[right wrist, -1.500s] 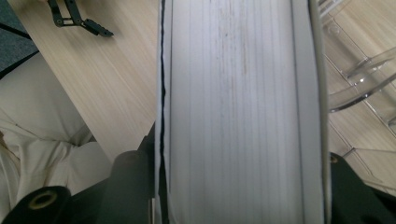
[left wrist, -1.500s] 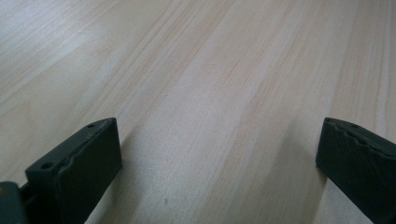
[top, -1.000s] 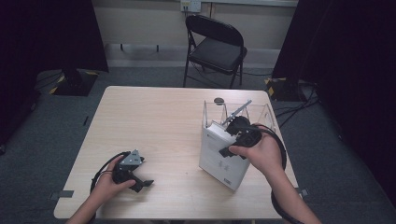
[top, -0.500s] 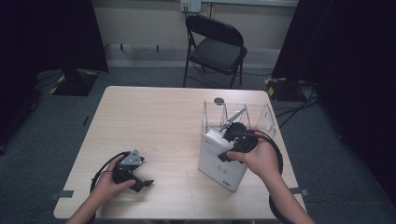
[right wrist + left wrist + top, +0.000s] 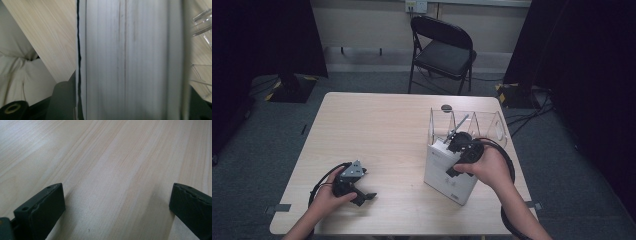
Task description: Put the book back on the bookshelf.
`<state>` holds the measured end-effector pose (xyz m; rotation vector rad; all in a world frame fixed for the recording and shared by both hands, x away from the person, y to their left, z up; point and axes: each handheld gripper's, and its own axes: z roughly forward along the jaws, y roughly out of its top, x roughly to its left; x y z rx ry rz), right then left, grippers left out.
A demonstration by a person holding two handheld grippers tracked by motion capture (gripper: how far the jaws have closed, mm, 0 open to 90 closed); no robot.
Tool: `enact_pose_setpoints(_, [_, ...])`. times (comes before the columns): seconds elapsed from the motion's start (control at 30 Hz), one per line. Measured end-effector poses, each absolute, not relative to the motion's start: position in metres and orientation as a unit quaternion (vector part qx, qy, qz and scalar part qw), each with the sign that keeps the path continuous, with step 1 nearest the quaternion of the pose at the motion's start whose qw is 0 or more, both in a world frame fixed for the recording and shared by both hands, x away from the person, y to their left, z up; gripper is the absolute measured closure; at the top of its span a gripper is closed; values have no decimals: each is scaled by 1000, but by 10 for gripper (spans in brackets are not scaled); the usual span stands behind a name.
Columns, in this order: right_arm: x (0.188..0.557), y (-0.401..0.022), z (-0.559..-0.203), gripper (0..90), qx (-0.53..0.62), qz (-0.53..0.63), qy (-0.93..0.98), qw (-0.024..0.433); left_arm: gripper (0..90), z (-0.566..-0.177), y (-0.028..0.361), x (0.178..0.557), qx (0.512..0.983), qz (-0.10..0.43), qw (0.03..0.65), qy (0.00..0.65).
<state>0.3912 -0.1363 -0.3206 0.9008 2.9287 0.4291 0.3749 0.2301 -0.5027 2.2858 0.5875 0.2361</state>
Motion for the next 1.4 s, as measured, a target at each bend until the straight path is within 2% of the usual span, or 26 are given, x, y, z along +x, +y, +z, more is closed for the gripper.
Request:
enact_pose_setpoints(0.5, [389,-131,-320,520,285,115,951,37,0,-503,230,375,893,92,376,230])
enact_pose_setpoints(0.9, [386,-142,-314,522,305,129,943,6,0,-503,230,375,893,92,377,230])
enact_pose_setpoints(1.4, [383,-170,-295,522,329,125,936,15,0,-503,230,375,893,92,376,229])
